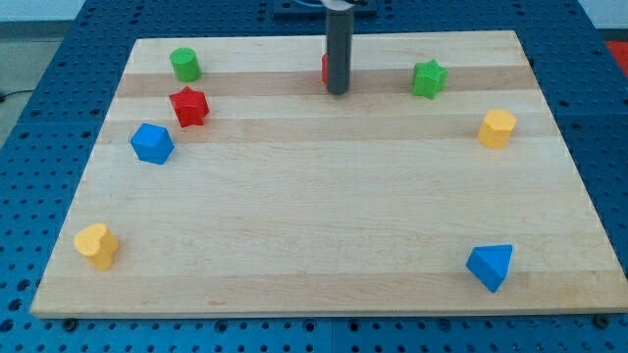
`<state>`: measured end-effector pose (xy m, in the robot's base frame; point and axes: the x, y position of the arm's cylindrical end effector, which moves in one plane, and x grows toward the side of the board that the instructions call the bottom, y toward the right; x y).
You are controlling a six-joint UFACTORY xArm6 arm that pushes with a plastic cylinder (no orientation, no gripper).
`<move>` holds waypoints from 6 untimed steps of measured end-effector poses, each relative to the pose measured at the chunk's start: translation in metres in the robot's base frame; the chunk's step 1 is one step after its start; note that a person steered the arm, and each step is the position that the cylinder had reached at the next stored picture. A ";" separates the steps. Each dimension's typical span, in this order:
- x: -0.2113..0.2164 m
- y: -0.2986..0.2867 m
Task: Push red circle towards the center
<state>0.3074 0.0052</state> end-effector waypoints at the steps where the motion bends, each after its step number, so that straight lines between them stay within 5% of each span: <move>1: -0.022 0.044; 3: -0.084 0.026; 5: 0.034 -0.021; 6: 0.044 0.015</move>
